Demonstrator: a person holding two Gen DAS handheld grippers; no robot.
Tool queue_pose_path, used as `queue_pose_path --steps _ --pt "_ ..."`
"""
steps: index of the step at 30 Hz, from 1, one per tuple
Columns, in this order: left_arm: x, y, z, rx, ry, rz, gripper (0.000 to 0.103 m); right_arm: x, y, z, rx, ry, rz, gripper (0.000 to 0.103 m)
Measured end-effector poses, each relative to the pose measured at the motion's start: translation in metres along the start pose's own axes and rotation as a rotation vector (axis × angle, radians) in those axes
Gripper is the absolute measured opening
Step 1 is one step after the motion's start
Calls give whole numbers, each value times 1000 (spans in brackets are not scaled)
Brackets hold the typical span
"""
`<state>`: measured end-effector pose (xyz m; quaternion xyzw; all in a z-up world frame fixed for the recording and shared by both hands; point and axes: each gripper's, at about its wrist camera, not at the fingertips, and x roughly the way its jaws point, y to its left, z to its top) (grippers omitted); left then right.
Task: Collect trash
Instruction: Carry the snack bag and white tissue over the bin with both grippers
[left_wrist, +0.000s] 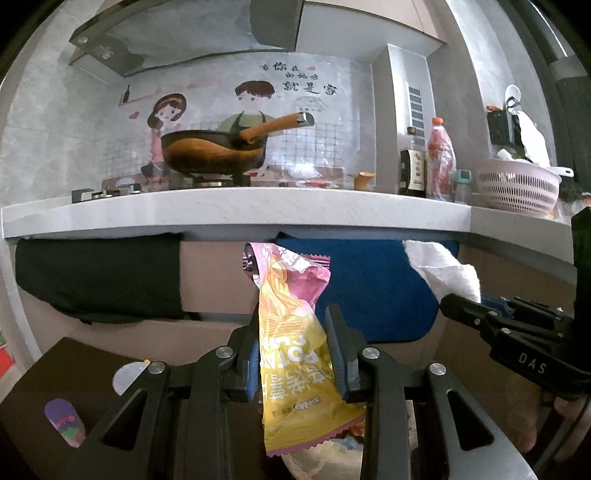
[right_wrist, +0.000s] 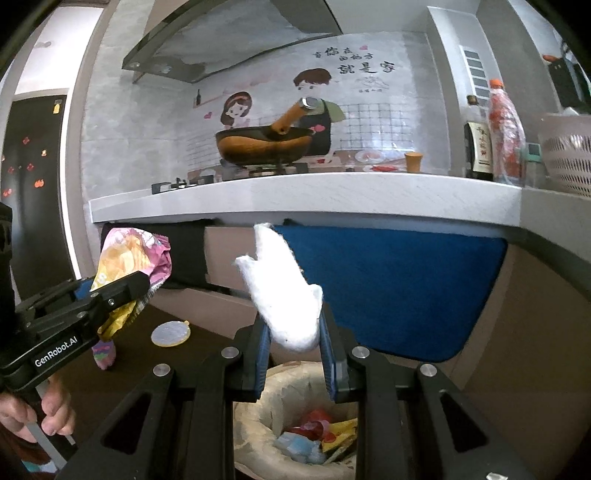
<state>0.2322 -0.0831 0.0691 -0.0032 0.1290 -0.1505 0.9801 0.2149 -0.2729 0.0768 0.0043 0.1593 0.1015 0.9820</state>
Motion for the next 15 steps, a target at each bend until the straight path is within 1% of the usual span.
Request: queue_pose_path --steps 6,10,15 --pt "16 -12 -11 4 24 -34 32 5 -15 -10 19 19 -15 23" --pt "35 -15 -24 -16 77 -62 32 10 -25 -18 47 39 -15 23" --pt "58 -15 -40 -33 135 -83 32 27 -34 -34 76 93 -8 23"
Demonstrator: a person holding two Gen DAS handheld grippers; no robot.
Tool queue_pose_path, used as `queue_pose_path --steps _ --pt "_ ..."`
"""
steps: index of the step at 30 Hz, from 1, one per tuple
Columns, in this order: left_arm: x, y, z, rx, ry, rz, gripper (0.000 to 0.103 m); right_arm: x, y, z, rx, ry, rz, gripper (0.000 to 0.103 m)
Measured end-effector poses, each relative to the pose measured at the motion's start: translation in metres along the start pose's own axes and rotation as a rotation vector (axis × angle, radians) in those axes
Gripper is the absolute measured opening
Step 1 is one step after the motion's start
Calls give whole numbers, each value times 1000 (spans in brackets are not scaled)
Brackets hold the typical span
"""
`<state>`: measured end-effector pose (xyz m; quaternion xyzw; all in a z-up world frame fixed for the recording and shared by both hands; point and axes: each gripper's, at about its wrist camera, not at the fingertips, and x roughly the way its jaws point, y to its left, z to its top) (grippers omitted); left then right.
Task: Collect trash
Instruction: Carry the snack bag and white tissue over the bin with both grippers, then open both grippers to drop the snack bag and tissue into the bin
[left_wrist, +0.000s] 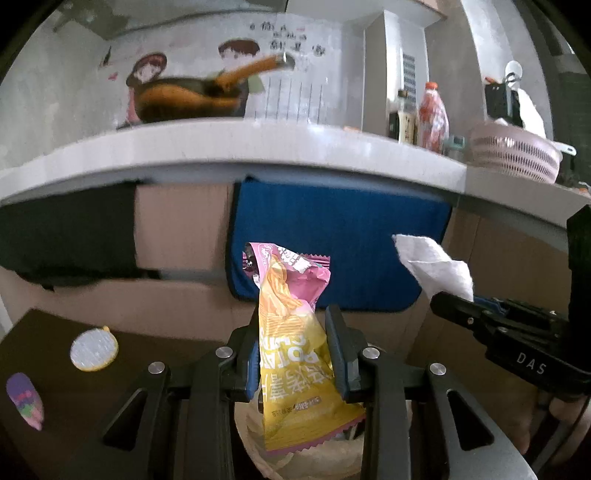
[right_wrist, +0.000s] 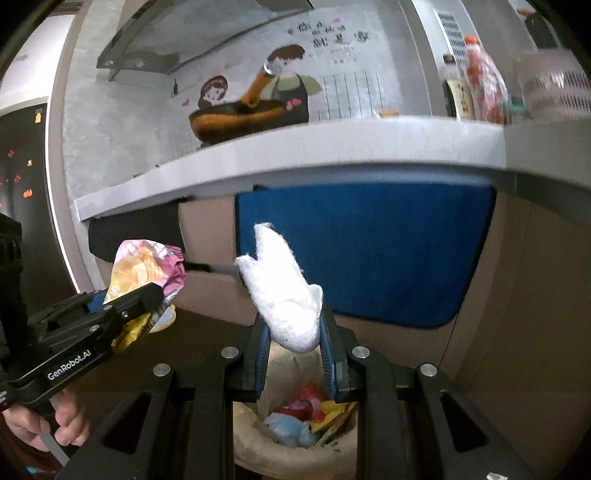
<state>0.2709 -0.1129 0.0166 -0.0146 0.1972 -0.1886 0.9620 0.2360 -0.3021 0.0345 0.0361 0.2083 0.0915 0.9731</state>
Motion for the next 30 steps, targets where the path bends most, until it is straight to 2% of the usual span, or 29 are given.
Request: queue_pose_path --steps 14,17,19,21,22,24,27,30 --pt "70 22 -33 -59 167 -23 32 63 -14 -28 55 134 7 23" --pt "87 28 -38 -92 231 -77 32 76 -20 -34 81 162 11 24" --pt "92 30 -40 -111 240 -103 33 82 -26 -39 103 175 12 25" --pt "101 36 -42 -153 264 -182 53 86 -31 -42 132 174 25 27" --pt "109 42 -44 -188 301 -242 55 89 -36 -44 155 170 33 30" --pt "118 53 -47 -244 347 -294 56 94 -46 -48 208 178 34 46" --pt "118 64 -47 -259 350 -243 57 101 -54 -55 266 202 41 47" --pt "106 80 -42 -258 326 -167 57 104 -51 -58 262 215 23 47"
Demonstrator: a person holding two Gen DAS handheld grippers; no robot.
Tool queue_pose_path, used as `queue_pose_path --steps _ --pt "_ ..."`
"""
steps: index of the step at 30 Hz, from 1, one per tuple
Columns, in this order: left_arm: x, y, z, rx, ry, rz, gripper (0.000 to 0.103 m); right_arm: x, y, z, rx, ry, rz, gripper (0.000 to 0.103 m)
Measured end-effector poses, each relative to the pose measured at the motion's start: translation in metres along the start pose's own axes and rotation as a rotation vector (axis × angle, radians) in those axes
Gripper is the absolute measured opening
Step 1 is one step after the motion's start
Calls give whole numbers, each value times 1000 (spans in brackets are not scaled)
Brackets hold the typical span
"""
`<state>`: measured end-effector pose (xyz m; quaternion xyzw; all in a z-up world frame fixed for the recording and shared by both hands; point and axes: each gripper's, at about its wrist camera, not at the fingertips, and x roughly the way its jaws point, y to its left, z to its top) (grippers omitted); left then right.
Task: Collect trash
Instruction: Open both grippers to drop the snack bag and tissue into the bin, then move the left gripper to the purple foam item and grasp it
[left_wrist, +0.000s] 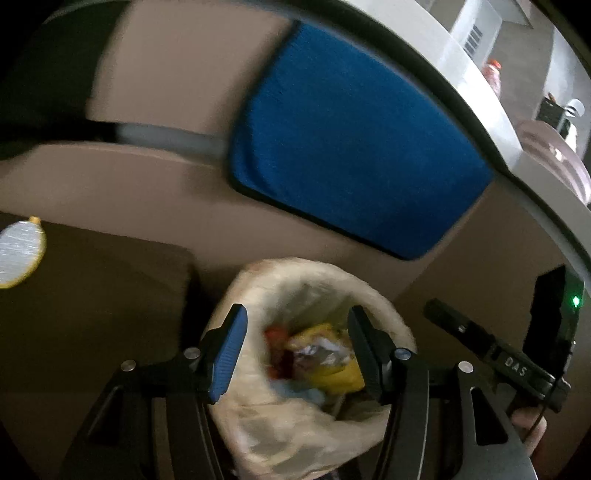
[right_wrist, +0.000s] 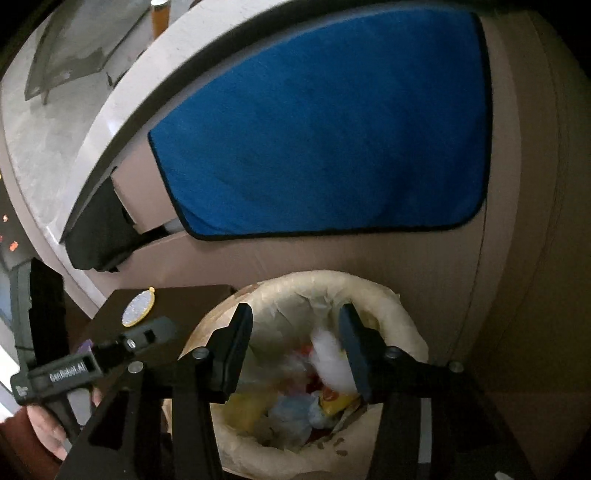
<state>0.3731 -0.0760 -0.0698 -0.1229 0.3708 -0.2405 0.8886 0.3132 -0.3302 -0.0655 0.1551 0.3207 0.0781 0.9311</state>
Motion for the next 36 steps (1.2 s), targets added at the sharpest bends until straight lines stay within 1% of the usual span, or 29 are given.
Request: queue_pose_path --steps 1,2,3,5,6,9,11,13,14,15,16,17,19,20,21,23,26,28,30,33,36 --pt "-6 6 1 -5 -13 27 57 1 2 -1 -2 2 -2 47" --pt "-18 15 1 -10 -39 79 57 1 3 -1 -4 3 -1 47" --pt "-26 20 1 -12 -56 107 57 1 5 -2 -7 3 0 47" --pt "-54 41 -2 -26 -116 198 57 -2 9 -3 -24 -3 -7 47" --pt "-64 50 -4 -34 -135 229 57 -4 13 -4 -38 -9 -11 47" --pt "-105 91 -11 -83 -193 349 57 -10 26 -7 -78 -21 -9 47" --pt "-139 130 -19 -156 -234 441 57 -9 37 -9 -101 -22 6 47" --pt "-164 161 -25 -227 -261 512 57 -6 49 -11 -126 -18 25 47" --pt "-180 188 -32 -297 -270 560 57 -2 58 -12 -141 -11 37 47" --pt "-189 204 -37 -345 -269 581 57 0 64 -13 -150 -4 46 47" --pt "-199 225 -43 -418 -266 602 57 4 71 -14 -158 5 58 47" --pt "-208 250 -52 -508 -265 614 57 9 79 -16 -167 17 70 47" --pt "-218 290 -66 -658 -261 610 57 18 92 -19 -181 33 85 47" --pt "-218 303 -70 -698 -255 601 57 23 100 -21 -188 40 93 47" --pt "-216 311 -71 -714 -250 595 57 26 107 -22 -192 45 99 47" --pt "-204 327 -71 -712 -216 588 57 34 122 -26 -196 56 118 47" --pt "-184 335 -66 -692 -155 567 57 45 145 -32 -217 76 151 47" --pt "-175 335 -63 -673 -142 563 57 54 163 -37 -255 94 156 47" --pt "-164 329 -52 -638 -135 563 58 62 176 -39 -277 108 156 47" --pt "-142 323 -38 -555 -81 578 59 76 192 -41 -289 136 165 47" --pt "-128 310 -29 -431 -52 633 59 89 209 -42 -304 150 170 47"
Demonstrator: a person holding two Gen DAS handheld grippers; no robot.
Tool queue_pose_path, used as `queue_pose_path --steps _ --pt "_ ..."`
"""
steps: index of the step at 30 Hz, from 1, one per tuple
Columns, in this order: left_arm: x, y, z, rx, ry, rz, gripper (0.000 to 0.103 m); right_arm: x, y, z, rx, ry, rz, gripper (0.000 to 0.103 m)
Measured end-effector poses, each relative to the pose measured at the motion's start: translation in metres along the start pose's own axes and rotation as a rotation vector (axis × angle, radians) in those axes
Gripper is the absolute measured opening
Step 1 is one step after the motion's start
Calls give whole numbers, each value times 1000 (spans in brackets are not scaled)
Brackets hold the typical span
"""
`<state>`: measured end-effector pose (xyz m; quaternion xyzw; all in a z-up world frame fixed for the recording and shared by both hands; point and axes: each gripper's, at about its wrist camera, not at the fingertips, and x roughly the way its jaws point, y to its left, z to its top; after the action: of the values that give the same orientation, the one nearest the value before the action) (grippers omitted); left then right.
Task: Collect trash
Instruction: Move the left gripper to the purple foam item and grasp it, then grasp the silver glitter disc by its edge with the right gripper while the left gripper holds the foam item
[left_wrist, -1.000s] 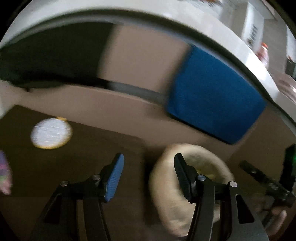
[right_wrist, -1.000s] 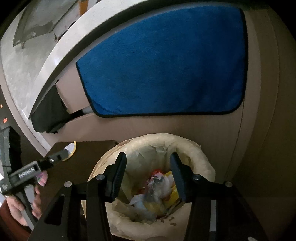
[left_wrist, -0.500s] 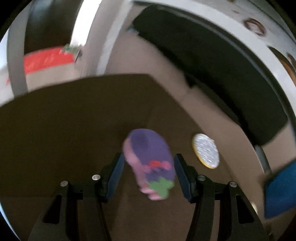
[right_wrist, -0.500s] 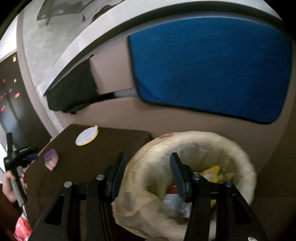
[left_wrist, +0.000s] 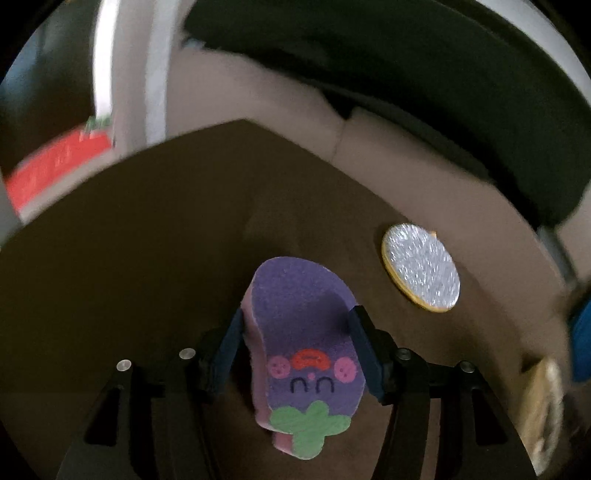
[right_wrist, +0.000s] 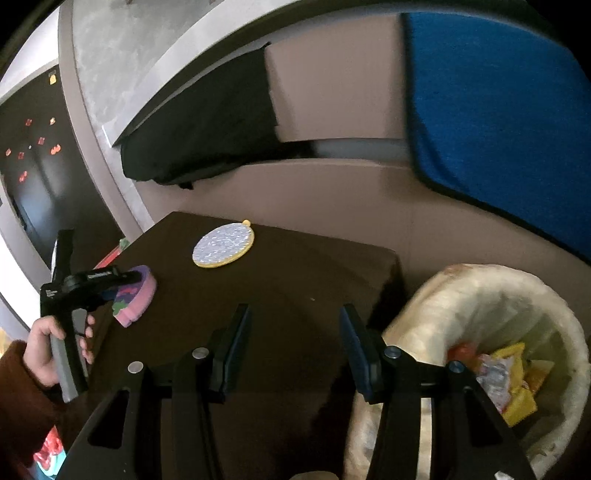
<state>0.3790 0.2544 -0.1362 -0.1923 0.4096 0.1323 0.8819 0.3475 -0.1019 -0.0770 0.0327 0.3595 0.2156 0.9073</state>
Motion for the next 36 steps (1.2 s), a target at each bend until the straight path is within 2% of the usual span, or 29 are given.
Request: queue_pose_path --steps 7,10,15,23,27,33,35,36 --pt "-7 -18 -9 243 -14 19 63 25 21 6 -42 32 10 47" --pt "-3 -13 -5 216 16 -4 66 37 28 11 -44 47 16 47" --pt "12 5 8 65 127 -68 71 64 43 23 -72 65 31 47" --pt "0 26 7 35 113 -170 66 138 61 57 -24 116 98 46" --pt "-17 44 10 28 81 -176 66 174 77 68 -43 134 91 42" --pt "-57 66 7 81 -11 -157 66 221 87 75 -37 181 25 42" --pt "-69 70 4 99 -58 -130 66 230 86 77 -4 186 58 42" --pt "-74 72 3 102 -72 -122 66 232 86 76 4 183 74 37"
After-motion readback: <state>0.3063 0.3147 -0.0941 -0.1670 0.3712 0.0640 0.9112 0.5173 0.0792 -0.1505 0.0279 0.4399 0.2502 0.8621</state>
